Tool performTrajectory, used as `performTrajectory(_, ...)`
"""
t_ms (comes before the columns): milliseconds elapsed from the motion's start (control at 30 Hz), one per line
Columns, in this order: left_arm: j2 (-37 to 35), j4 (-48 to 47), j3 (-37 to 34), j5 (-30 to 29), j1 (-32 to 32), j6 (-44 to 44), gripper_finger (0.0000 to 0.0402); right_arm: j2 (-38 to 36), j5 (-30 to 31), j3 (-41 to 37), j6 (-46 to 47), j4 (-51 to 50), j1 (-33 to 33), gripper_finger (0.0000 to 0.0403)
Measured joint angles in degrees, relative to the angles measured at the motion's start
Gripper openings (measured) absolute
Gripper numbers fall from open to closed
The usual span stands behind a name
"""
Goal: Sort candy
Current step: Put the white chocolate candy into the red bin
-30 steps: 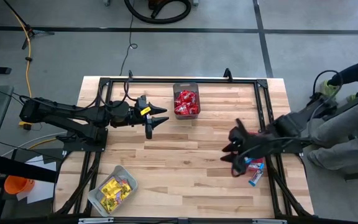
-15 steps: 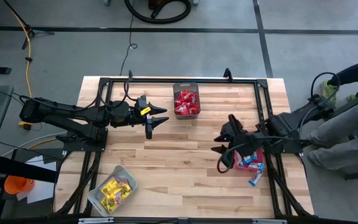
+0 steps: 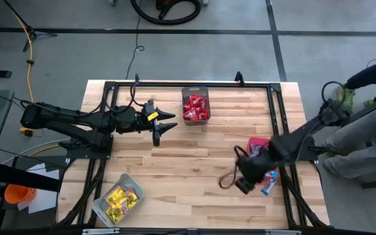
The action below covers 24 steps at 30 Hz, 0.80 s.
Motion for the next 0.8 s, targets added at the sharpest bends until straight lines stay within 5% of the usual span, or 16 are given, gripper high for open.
performTrajectory(167,0.0,0.0,0.0,0.0,0.0,0.38,0.0165,0.04,-8.78,-10.9,23.65,3.32,8.2,0.0185)
performTrajectory(500,0.0,-0.02,0.0,0.0,0.02,0.43,0.0165,0.04,-6.06,-23.24,52.84,11.52,17.79,0.0185)
performTrajectory(800,0.0,-0.04,0.0,-0.02,0.0,0.4,0.0165,0.04,-0.88,-26.63,54.05,10.71,16.83,0.0185)
